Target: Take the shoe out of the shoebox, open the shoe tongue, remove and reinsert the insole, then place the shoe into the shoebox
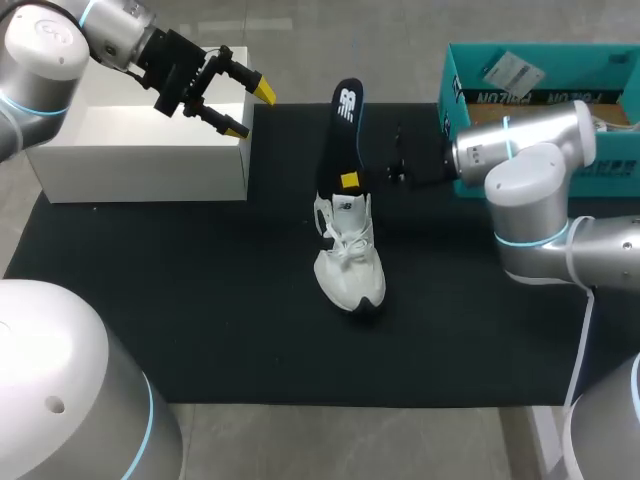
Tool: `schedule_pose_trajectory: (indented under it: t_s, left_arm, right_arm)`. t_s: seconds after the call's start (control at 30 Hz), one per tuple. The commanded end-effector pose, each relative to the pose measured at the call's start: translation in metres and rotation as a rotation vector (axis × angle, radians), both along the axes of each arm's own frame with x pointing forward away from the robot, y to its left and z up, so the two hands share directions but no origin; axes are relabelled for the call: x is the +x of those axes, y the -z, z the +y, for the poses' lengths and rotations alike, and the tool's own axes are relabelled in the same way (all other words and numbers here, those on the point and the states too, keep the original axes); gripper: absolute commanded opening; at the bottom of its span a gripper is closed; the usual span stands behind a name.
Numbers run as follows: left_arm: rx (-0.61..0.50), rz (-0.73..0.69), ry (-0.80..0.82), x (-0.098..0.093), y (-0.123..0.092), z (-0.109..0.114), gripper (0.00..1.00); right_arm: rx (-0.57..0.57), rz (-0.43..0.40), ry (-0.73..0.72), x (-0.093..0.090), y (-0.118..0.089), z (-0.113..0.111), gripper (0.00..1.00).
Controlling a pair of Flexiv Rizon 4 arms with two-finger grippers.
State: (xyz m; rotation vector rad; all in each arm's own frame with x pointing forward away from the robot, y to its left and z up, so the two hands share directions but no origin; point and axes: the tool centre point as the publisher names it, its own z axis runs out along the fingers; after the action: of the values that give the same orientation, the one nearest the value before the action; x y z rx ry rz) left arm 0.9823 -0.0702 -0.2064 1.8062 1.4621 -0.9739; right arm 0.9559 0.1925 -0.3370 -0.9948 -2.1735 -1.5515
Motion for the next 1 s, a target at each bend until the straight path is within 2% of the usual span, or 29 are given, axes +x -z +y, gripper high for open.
schedule_pose_trajectory:
  t_s: [0.03,0.13,0.23,0.33,0.37,0.7,1.0]
  left_arm:
    - [0.003,-0.003,-0.002,-0.001,0.0,0.0,1.0]
    - [0.003,-0.003,-0.002,-0.001,0.0,0.0,1.0]
    - [0.003,-0.003,-0.002,-0.001,0.0,0.0,1.0]
    - [0.003,-0.003,-0.002,-0.001,0.0,0.0,1.0]
    - [0.003,-0.003,-0.002,-0.001,0.0,0.0,1.0]
    - [0.003,-0.003,-0.002,-0.001,0.0,0.0,1.0]
    - [0.003,-0.003,-0.002,-0.001,0.0,0.0,1.0]
  right_arm:
    - [-0.013,-0.008,-0.003,0.004,-0.006,-0.001,0.99]
    - [-0.022,-0.022,-0.009,0.009,-0.012,-0.003,0.97]
    - [-0.032,-0.033,-0.015,0.015,-0.02,-0.002,0.8]
    - [-0.042,-0.033,-0.021,0.017,-0.023,-0.002,0.14]
    - [-0.046,-0.027,-0.024,0.018,-0.023,-0.003,0.0]
    - [-0.049,0.019,-0.025,0.02,-0.019,-0.001,0.0]
    - [-0.068,0.029,-0.045,0.012,-0.011,0.003,0.0]
